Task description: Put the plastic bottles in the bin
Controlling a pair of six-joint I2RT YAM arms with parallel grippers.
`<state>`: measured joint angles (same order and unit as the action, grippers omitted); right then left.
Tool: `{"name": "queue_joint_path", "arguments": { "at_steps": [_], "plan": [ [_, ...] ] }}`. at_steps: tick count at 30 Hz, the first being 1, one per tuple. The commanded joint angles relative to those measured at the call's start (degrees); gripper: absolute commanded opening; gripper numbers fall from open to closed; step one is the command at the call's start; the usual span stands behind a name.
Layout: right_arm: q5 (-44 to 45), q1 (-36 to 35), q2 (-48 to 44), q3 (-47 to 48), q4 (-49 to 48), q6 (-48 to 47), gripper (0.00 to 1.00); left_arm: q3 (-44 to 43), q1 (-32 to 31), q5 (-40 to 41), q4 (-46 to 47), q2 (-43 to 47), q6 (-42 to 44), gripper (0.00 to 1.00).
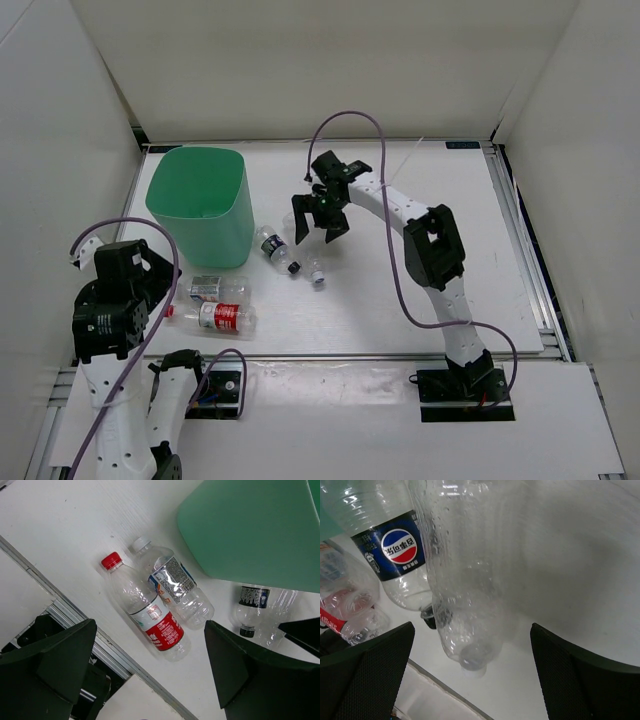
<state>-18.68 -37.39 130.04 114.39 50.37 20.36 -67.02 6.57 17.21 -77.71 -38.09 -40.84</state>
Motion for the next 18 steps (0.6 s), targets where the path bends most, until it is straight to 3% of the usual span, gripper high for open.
{"name": "queue_joint_path", "arguments": {
  "at_steps": [1,5,10,16,18],
  "plan": [
    [-3.38,-1.46,3.46,3.82,-1.68,-0.33,1.0,0.49,-0.24,-2.01,-4.11,-0.76,0.76,1.0],
    [-4.17,-1.46,5.93,4.7,-2.29,0.21,0.93,0.49,-0.24,-2.53,-4.11,-1.99,0.76,1.0],
    [-4.17,-1.46,5.76,3.22,-2.82,1.26,0.63,0.49,-0.24,-2.01,-4.11,-3.22,1.29,1.0],
    [1.89,0.12,-7.59,0.66,-3.35,5.03,0.36,-0.04,-0.24,-2.01,-4.11,-3.75,0.06,1.0],
    [1.89,0.12,-12.25,4.16,-3.88,7.31,0.29,-0.56,-0.24,-2.01,-4.11,-3.75,-0.47,1.0]
  ]
}}
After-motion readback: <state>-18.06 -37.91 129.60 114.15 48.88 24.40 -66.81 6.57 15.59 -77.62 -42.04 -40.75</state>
